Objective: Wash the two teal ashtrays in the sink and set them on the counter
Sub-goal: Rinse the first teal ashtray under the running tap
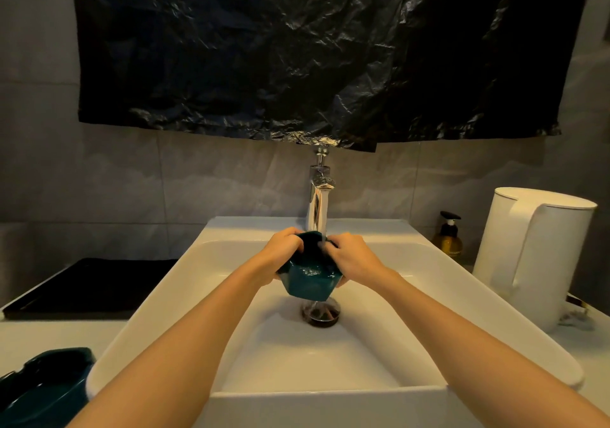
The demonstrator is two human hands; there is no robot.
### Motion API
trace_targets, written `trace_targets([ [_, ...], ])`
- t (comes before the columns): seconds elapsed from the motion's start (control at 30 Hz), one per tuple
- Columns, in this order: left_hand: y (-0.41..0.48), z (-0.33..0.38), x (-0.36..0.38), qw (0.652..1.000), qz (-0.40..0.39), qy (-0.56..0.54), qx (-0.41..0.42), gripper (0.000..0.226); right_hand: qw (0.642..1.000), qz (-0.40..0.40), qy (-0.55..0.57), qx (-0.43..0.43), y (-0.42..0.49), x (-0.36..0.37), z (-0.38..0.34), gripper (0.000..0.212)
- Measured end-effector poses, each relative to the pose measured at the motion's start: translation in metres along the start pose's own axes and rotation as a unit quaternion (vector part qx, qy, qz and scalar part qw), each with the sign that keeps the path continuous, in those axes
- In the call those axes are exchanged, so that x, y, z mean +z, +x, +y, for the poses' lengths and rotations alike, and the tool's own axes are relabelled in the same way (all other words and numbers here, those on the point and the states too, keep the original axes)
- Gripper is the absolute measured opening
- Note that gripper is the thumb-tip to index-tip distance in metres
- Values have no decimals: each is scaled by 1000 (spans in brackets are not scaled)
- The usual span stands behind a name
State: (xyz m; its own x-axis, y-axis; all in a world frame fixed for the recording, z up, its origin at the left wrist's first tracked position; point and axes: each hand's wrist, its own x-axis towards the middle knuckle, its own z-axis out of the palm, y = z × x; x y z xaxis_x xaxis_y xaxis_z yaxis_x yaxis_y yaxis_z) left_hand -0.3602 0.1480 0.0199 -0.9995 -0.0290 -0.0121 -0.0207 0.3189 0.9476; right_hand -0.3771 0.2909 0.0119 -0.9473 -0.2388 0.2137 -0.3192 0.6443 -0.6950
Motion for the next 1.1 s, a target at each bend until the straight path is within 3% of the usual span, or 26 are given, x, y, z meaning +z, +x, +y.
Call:
trace_targets([
  [0.1, -2, -1, 4, 993, -11, -95, -73, 13, 985, -58, 131, 98, -4, -6, -4, 13],
  [0.2, -1, -5, 6, 967, -23, -206, -148, 8, 918, -141, 301, 214, -8, -16, -9, 18],
  [0.27, 0, -7, 10, 962, -53, -221, -152, 9, 934, -107, 262, 216, -5, -19, -11, 12],
  [0.4, 4, -14, 21, 982, -100, -125, -100, 32, 988, 13, 78, 133, 5, -19, -9, 15],
  [0.53, 7, -18, 26, 987, -64, -101, -106, 43, 995, 0, 5, 98, 4, -20, -5, 18],
  [0.7, 11, -22, 26, 995, 23, -51, -88, 33, 995, -61, -25, 74, 1, -13, -8, 20],
  [0.83, 14, -23, 25, 998, 42, -29, -46, 14, 996, -31, -24, 82, 2, -13, -8, 16],
  [0.97, 15, -23, 22, 991, -49, -100, -80, 45, 995, 17, -28, 95, 3, -14, -3, 19],
  [1.1, 18, -23, 28, 994, -6, -82, -73, 55, 997, 22, -19, 71, 2, -8, -3, 33],
])
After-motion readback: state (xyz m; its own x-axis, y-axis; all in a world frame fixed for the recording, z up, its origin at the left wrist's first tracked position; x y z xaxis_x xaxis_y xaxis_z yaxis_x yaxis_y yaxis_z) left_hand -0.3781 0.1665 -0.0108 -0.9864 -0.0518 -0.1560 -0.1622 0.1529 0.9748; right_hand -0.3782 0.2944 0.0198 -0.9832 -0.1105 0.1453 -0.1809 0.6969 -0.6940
